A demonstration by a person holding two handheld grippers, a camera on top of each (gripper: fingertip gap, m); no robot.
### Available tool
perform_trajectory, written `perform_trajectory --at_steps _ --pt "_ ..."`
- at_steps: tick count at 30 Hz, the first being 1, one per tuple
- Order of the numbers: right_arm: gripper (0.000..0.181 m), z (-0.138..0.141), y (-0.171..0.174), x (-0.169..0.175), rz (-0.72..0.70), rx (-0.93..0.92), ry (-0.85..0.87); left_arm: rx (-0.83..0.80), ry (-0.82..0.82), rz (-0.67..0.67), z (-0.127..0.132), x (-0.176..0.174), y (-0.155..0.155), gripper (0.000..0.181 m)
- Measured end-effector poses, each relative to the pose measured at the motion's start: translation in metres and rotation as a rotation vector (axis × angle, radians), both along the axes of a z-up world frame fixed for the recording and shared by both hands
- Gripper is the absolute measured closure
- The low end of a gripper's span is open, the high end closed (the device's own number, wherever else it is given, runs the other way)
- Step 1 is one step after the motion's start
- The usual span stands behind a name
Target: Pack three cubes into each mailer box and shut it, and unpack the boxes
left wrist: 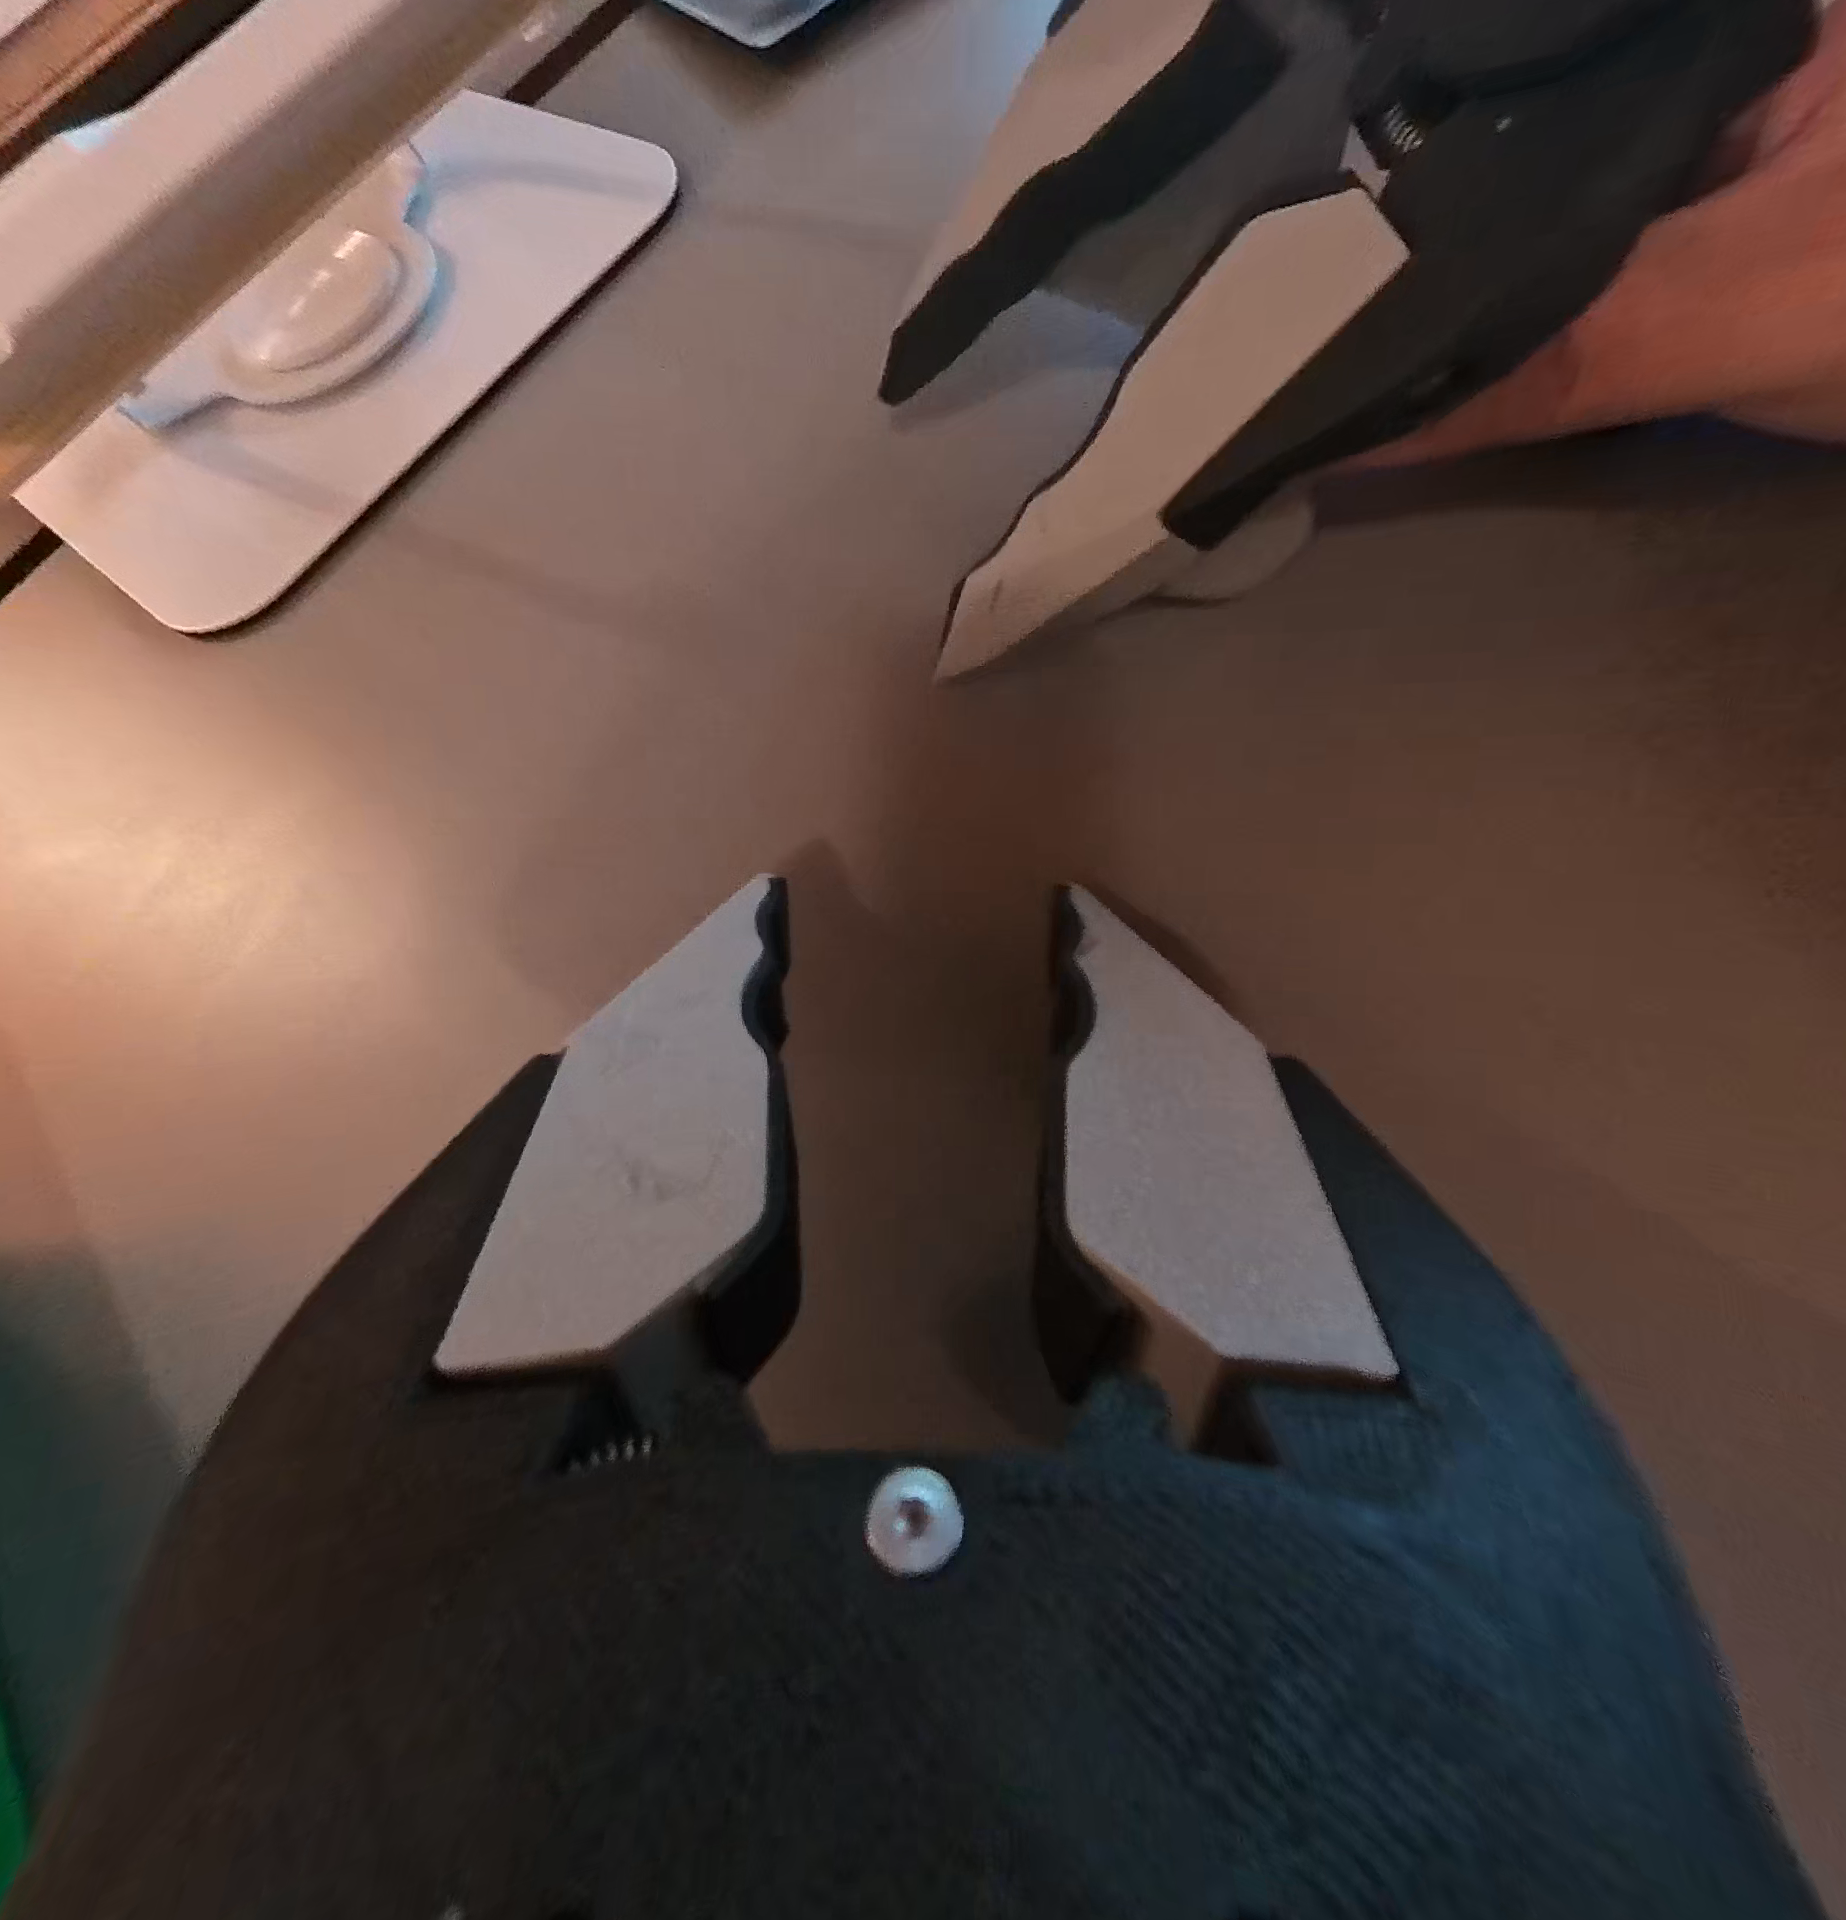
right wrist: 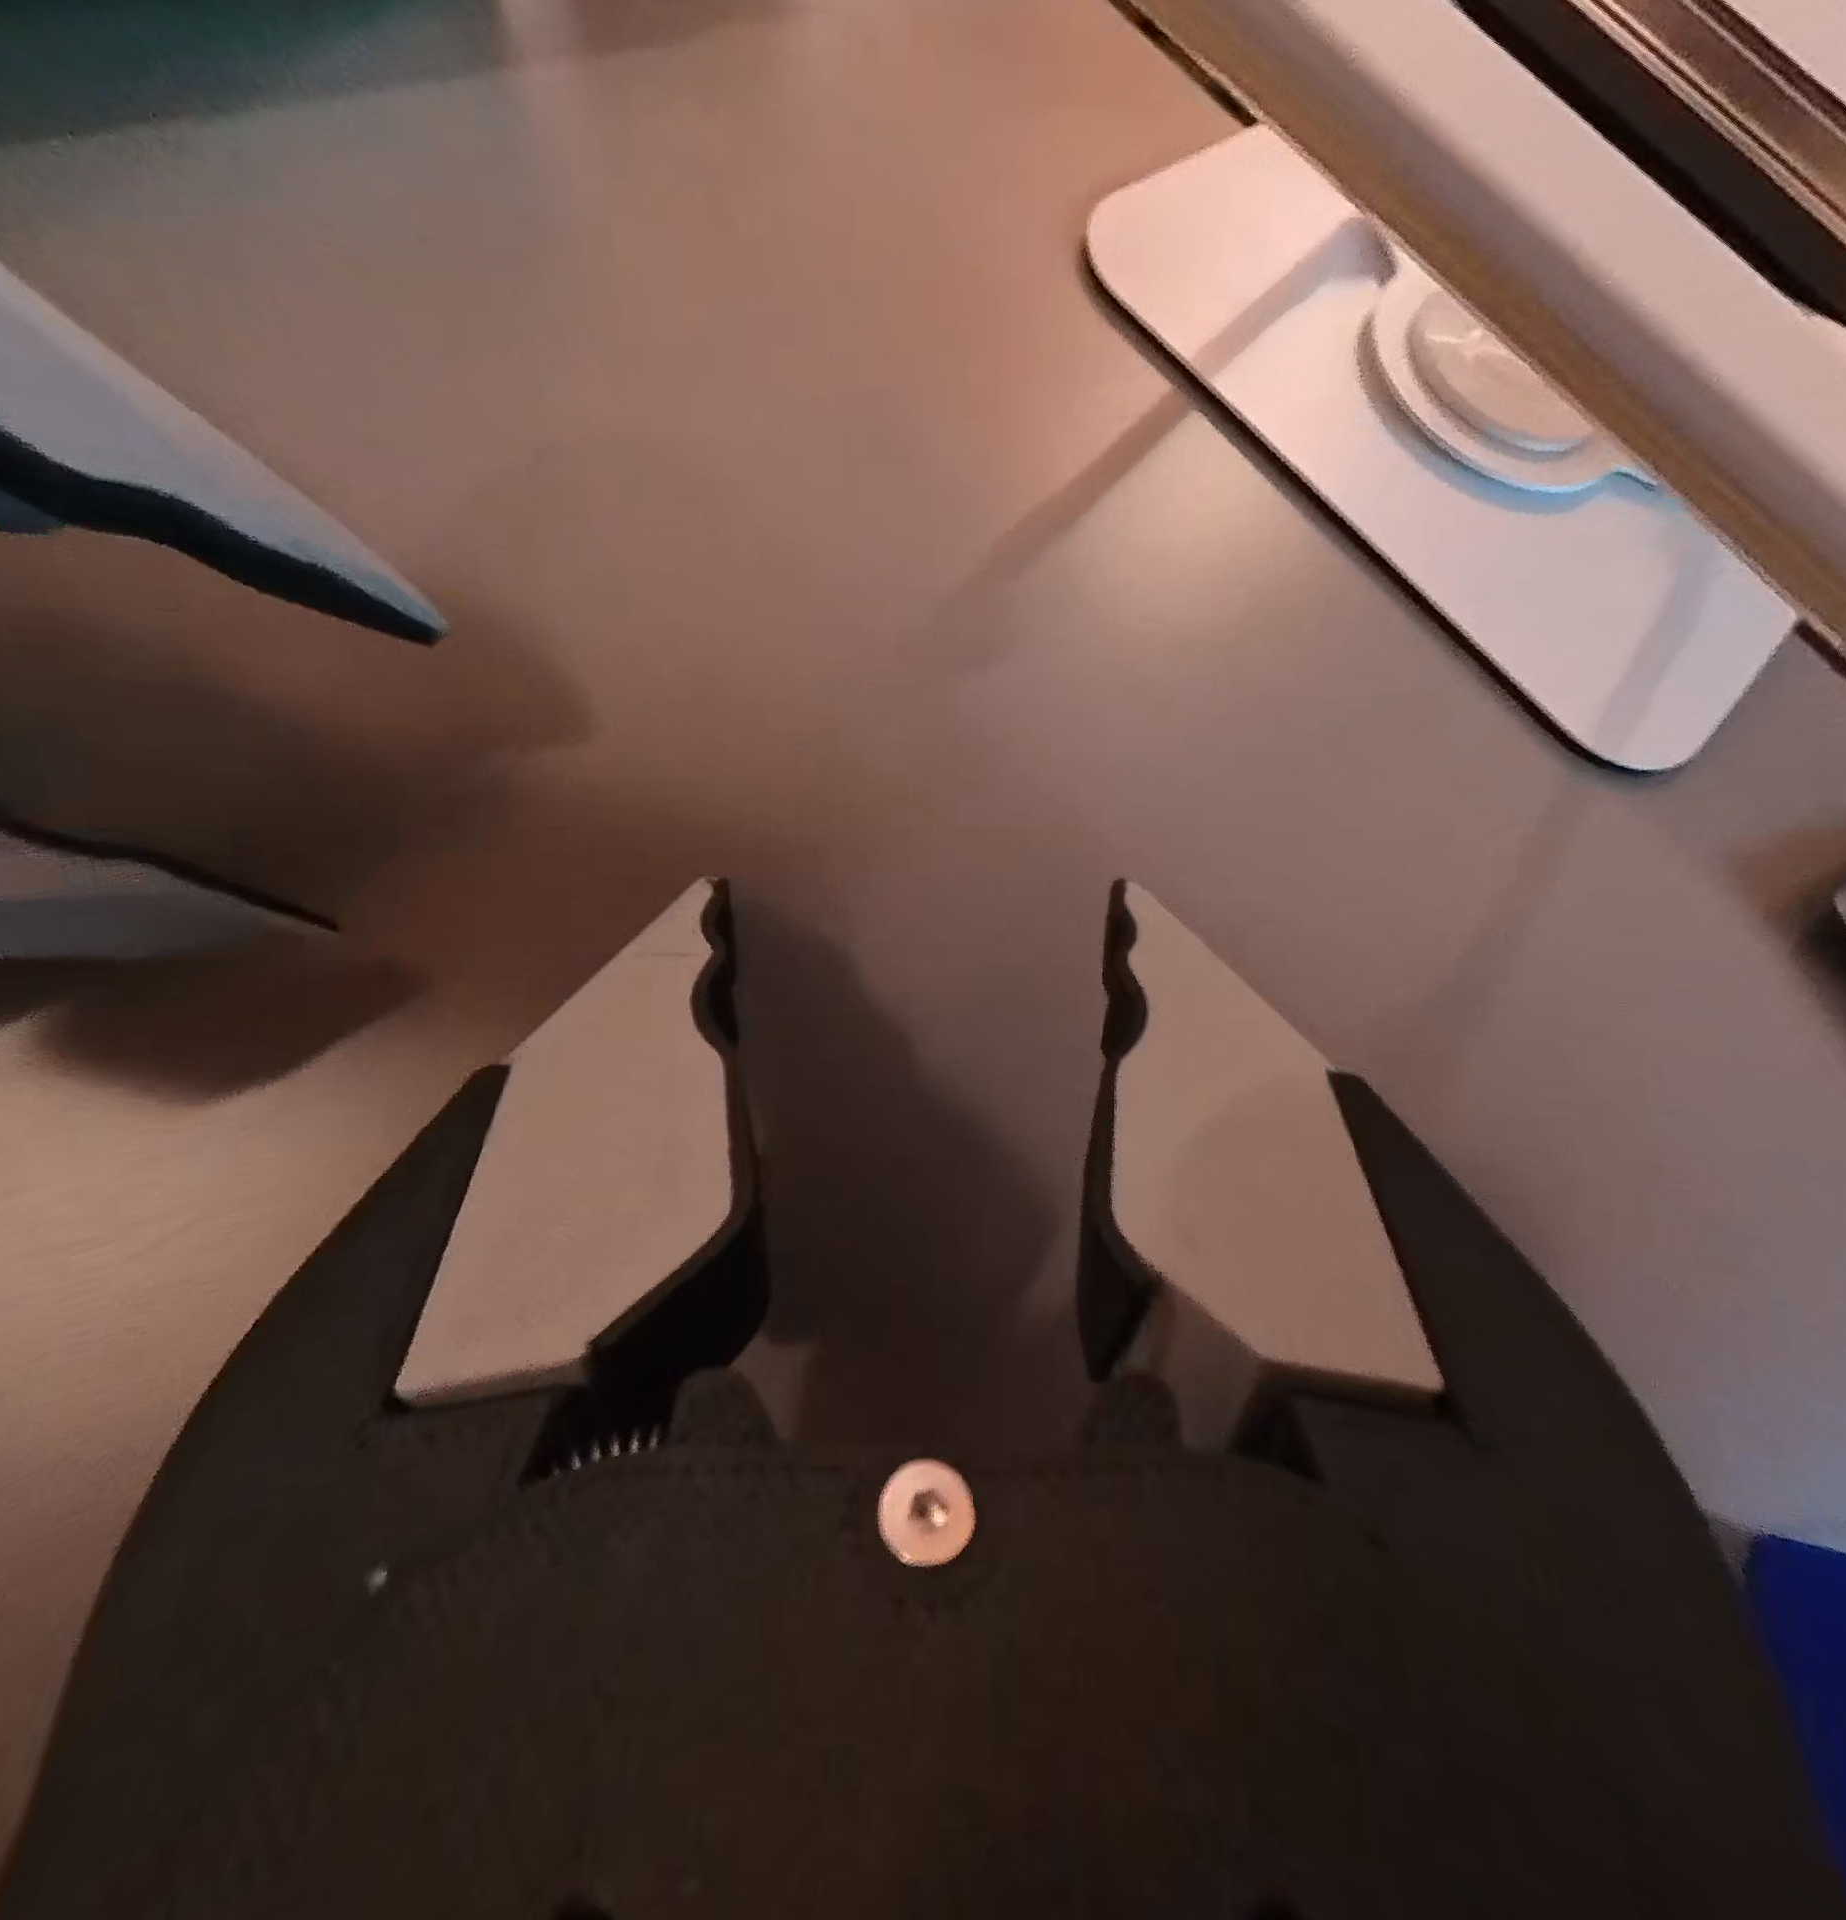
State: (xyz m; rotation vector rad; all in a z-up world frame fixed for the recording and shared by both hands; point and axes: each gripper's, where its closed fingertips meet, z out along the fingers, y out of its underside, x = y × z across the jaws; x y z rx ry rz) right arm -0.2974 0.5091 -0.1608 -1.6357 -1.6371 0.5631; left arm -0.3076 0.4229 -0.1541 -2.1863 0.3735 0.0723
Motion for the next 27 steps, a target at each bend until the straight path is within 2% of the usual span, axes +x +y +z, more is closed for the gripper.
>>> perform_trajectory --at_steps 6,9,14,18,22,27 --pt "0.104 0.001 -0.025 0.003 0.071 -0.058 0.016 0.018 0.007 -0.034 0.002 0.009 -0.001 0.137" --pt "0.11 0.009 -0.034 0.003 0.111 -0.085 0.07 -0.005 0.023 -0.083 -0.002 0.017 -0.001 0.138" --pt "0.105 0.009 -0.034 0.003 0.109 -0.122 0.067 -0.026 0.046 -0.09 -0.006 0.019 0.001 0.138" --pt "0.106 0.015 -0.042 0.001 0.113 -0.161 0.109 0.014 0.045 -0.074 0.001 0.015 0.0 0.136" --pt "0.105 0.02 -0.044 -0.002 0.11 -0.118 0.137 0.055 0.034 -0.064 0.006 0.014 0.004 0.137" --pt "0.106 0.028 -0.045 -0.001 0.117 -0.082 0.19 0.094 0.105 -0.04 0.009 0.01 0.009 0.136"
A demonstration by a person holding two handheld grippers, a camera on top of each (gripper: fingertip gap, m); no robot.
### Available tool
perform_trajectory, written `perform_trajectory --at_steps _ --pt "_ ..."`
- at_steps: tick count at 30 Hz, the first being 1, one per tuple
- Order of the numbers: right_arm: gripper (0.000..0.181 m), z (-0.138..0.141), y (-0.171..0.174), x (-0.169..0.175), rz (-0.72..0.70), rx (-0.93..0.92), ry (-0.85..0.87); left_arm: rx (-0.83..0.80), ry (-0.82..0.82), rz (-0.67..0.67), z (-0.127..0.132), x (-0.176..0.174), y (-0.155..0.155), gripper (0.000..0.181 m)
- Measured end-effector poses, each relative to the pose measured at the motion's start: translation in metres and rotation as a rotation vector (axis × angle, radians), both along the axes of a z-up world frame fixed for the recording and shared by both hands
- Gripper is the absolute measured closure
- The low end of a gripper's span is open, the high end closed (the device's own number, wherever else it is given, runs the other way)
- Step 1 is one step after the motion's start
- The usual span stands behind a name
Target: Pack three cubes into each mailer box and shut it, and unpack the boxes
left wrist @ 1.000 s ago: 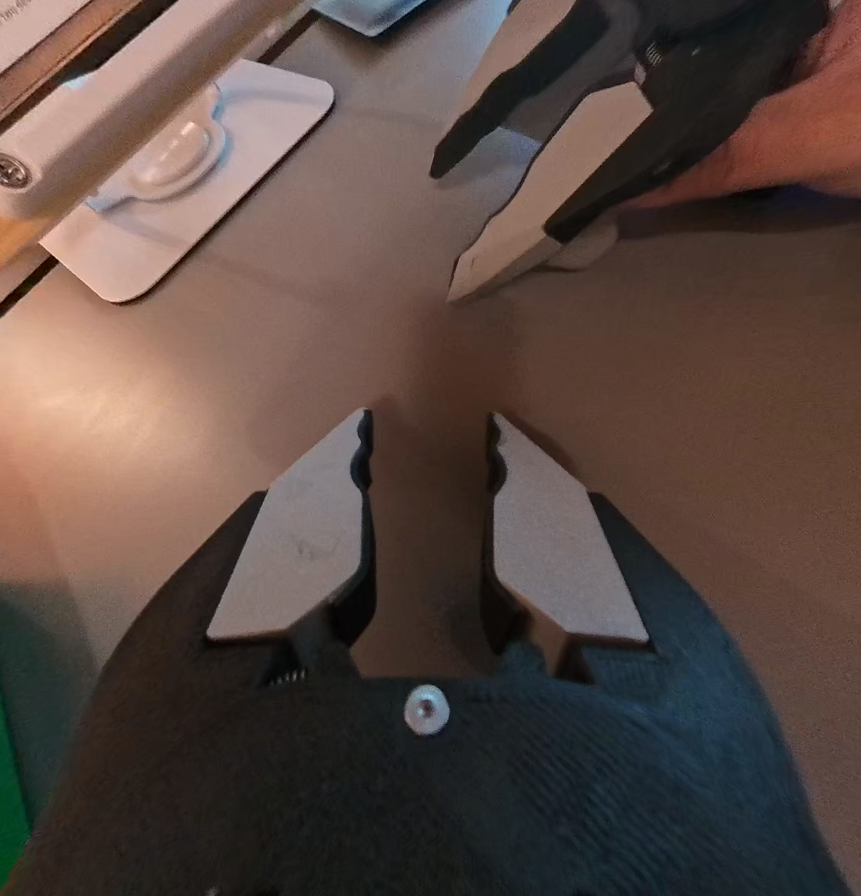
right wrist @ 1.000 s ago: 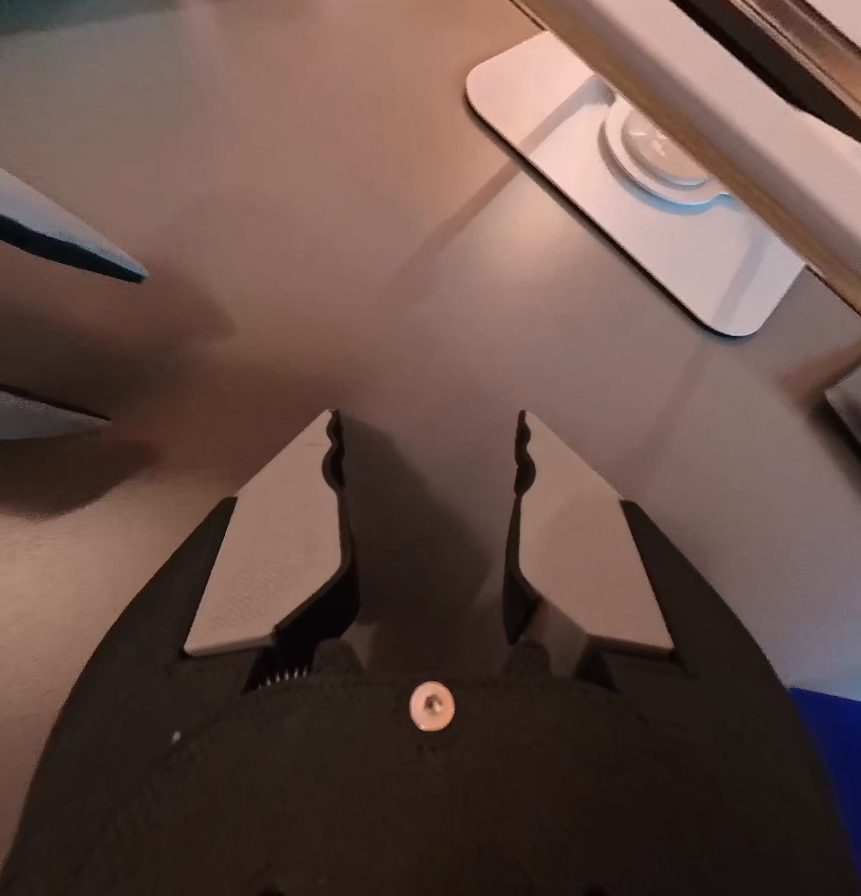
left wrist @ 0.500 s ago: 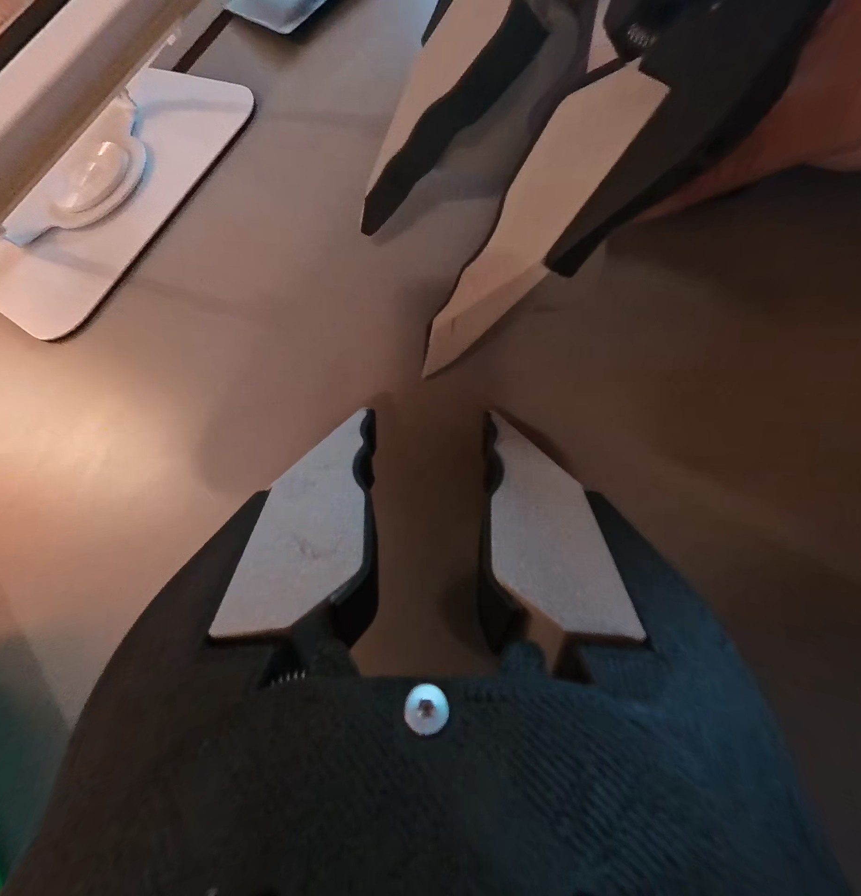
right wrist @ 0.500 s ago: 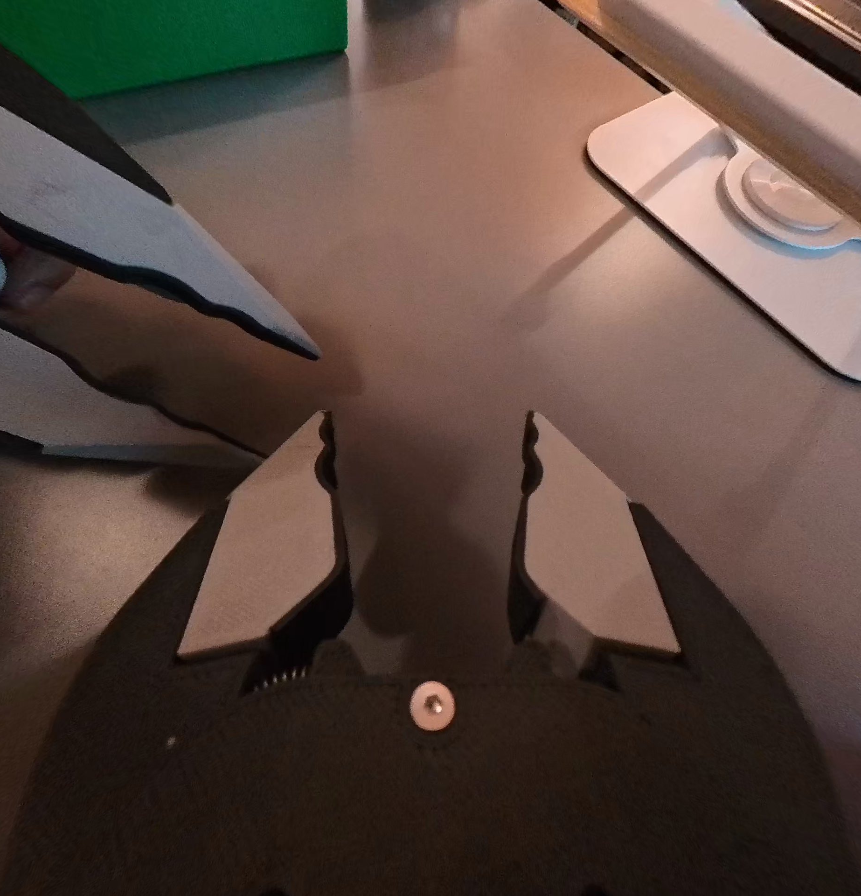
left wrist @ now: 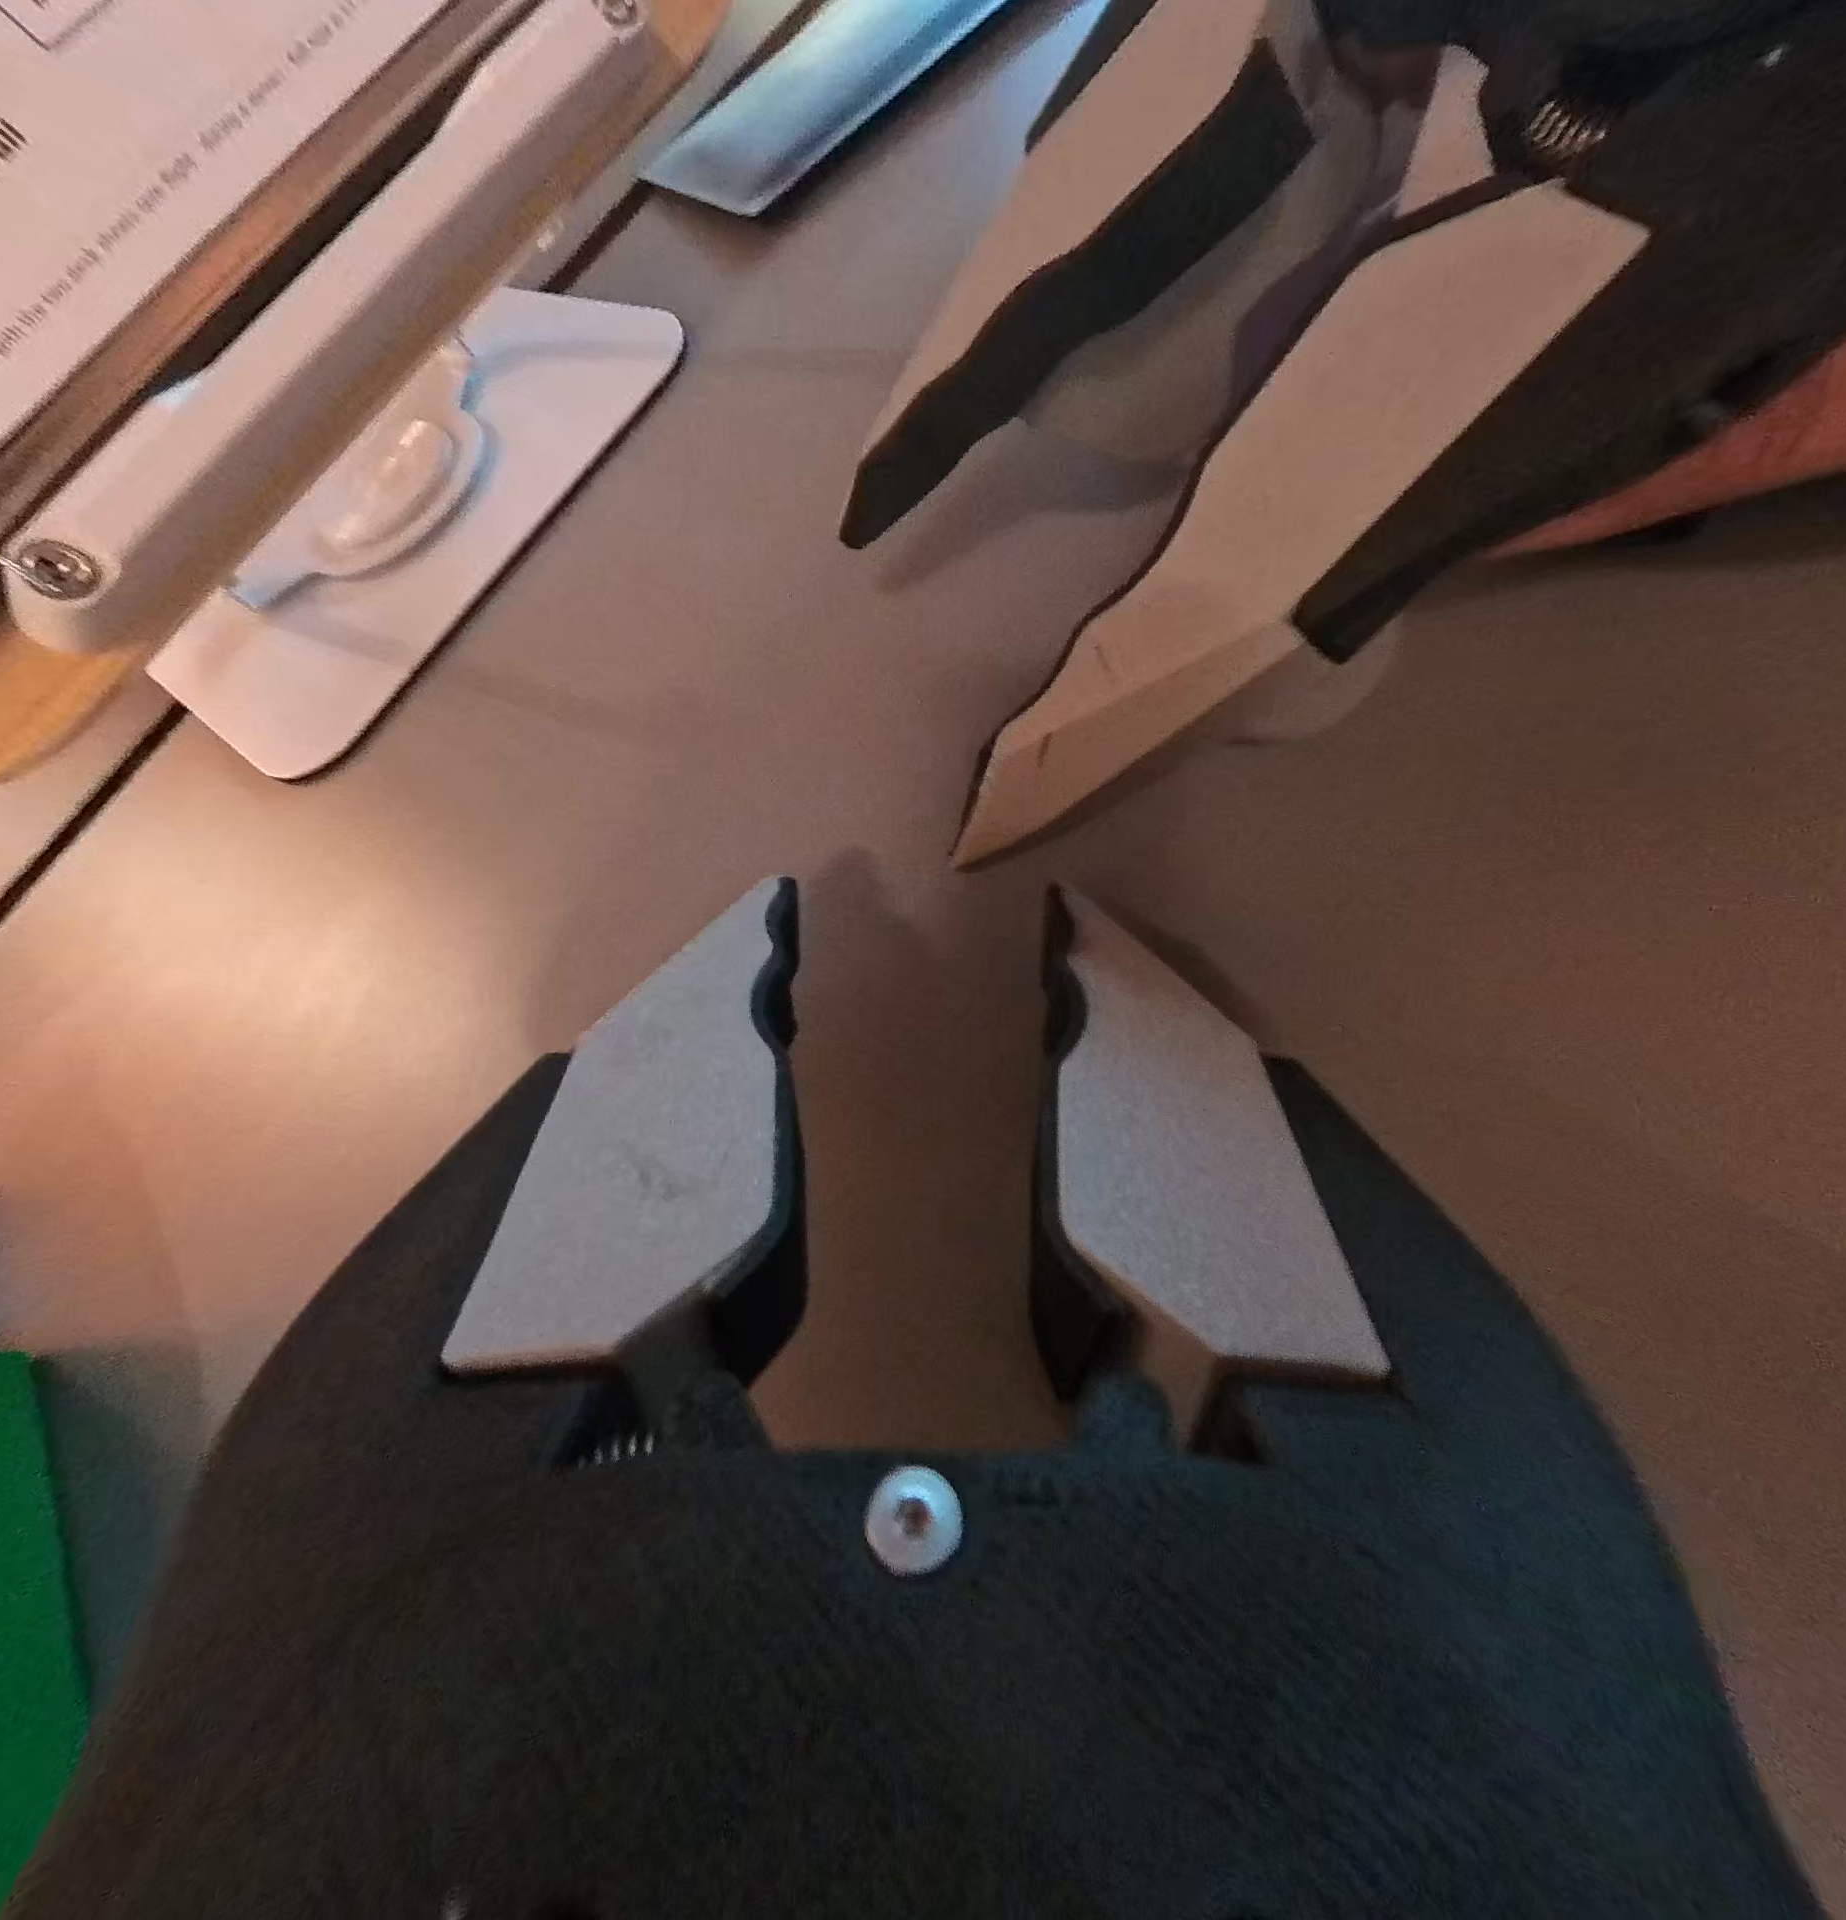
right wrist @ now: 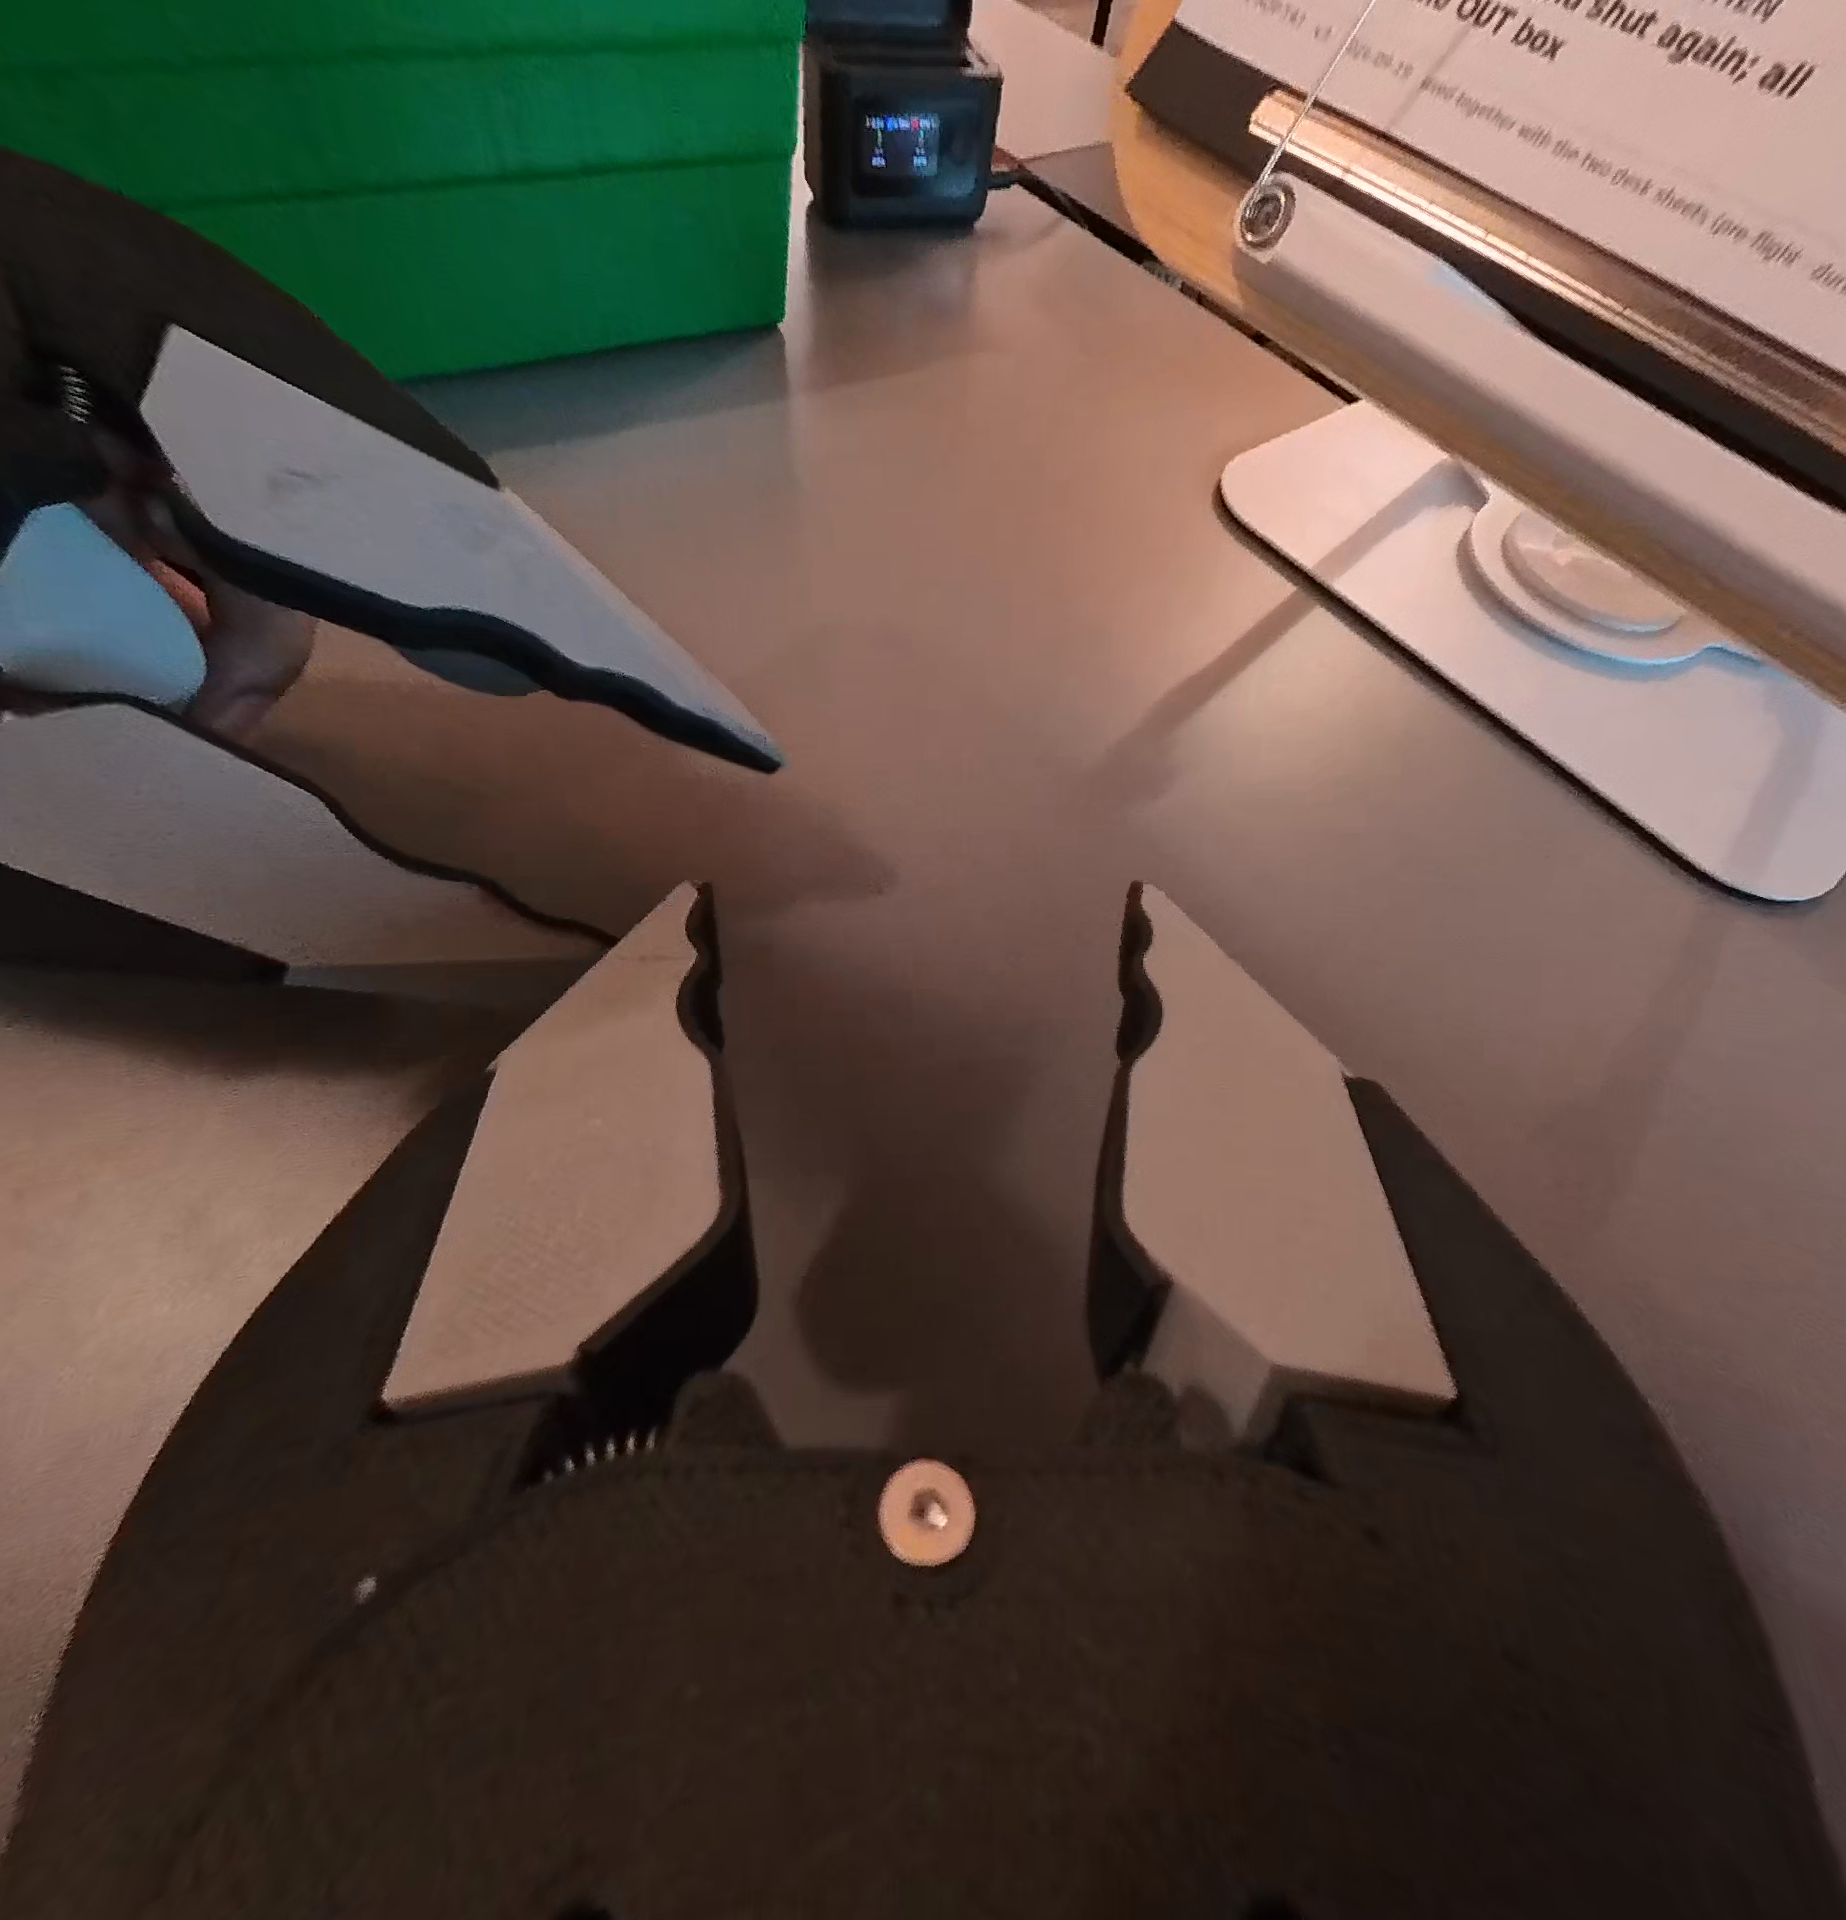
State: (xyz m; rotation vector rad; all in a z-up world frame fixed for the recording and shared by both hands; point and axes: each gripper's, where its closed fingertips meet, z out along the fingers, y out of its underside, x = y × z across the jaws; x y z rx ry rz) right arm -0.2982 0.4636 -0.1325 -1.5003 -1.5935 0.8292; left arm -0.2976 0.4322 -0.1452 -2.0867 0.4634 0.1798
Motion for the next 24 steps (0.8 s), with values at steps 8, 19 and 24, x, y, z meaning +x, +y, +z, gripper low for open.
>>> perform_trajectory --at_steps 8,19,24 --pt "0.112 0.014 0.017 0.008 -0.063 0.063 0.087 0.053 0.195 0.015 0.0 0.002 0.0 0.133" --pt "0.105 0.023 0.056 0.024 -0.196 0.056 0.148 0.121 0.123 0.012 0.013 0.003 0.002 0.134" --pt "0.105 0.023 0.061 0.026 -0.212 0.015 0.157 0.166 -0.038 -0.03 0.026 0.009 -0.001 0.137"
